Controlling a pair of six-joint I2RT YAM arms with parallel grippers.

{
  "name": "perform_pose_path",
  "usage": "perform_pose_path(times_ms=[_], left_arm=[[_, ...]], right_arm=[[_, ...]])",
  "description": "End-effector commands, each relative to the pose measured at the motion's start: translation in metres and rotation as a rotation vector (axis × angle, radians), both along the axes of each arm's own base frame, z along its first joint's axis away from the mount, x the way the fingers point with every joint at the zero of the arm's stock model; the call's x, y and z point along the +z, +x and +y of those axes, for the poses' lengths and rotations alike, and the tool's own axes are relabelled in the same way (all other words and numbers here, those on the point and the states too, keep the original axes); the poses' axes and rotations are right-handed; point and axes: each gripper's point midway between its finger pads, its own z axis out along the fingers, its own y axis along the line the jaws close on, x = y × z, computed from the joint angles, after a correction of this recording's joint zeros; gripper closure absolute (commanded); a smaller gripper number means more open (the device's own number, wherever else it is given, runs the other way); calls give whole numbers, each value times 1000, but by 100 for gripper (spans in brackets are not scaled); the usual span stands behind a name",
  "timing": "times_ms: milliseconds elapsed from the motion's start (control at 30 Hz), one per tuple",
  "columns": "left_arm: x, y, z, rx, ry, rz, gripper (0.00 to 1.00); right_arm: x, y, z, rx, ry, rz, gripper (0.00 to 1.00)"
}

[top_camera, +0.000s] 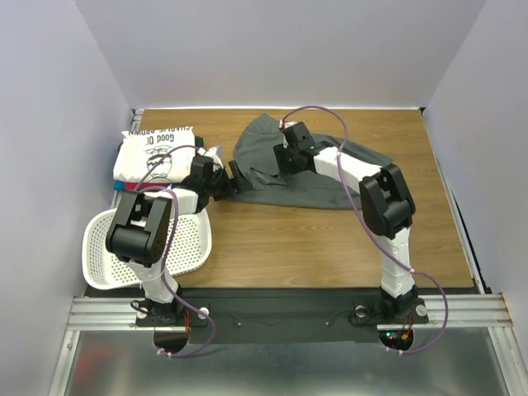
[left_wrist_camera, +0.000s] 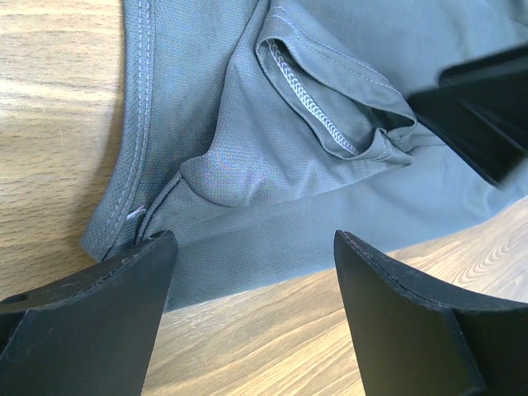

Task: Fold and stack the t-shirts
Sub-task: Fold the tshirt

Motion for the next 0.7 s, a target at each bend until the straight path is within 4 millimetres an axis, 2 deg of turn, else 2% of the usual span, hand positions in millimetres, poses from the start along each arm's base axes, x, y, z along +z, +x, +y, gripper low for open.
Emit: perform_pose_path(times_ms=[0, 167, 333, 533, 667], left_arm=[[-20, -14, 10, 17, 36, 69, 11], [-20, -15, 9, 11, 29, 73, 10], [-20, -16, 9, 9, 32, 73, 11], [-19, -15, 9, 5, 32, 70, 10], [-19, -14, 9, 3, 34, 69, 10]], right_arm=[[71, -4, 27, 130, 122, -140, 37], [51, -18, 37, 141, 134, -83, 38], [34, -21, 46, 141, 145, -47, 39], [18, -13, 55, 126, 145, -29, 39], [5, -5, 46, 73, 89, -39, 38]])
